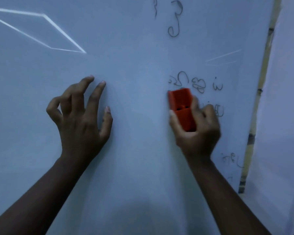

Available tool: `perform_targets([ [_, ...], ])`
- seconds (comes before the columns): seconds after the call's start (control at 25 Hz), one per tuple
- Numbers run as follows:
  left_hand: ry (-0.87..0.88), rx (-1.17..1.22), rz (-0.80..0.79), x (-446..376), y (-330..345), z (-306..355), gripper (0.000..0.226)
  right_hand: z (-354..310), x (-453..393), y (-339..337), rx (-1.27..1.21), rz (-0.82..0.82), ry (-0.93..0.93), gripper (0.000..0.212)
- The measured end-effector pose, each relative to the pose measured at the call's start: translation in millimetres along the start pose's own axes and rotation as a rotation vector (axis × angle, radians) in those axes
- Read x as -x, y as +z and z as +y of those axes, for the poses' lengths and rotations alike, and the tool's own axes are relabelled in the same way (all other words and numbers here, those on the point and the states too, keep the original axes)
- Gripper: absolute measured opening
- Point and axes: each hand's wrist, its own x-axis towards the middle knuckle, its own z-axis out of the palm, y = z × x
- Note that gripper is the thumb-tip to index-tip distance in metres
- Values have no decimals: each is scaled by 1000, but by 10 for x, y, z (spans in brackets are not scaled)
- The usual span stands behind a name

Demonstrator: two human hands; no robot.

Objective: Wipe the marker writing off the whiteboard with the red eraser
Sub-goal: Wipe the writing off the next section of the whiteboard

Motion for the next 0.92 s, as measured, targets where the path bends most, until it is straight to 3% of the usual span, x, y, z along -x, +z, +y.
perform_targets([
  [0.2,6,-39,-84,29,46,22,64,674,-168,-261,29,106,296,57],
  [0.44,20,-84,-161,19,57,64,70,583,-479,-138,-4,198,442,65],
  [0.6,26,-97,-152,16,77,67,70,66,-561,91,-68,167,305,58],
  [0.8,29,-109,-136,14,92,75,71,-768,-143,327,-102,6,-66,62],
  [0.92,33,-118,-132,5,84,62,70,-1053,-8,356,-74,-46,-174,64],
])
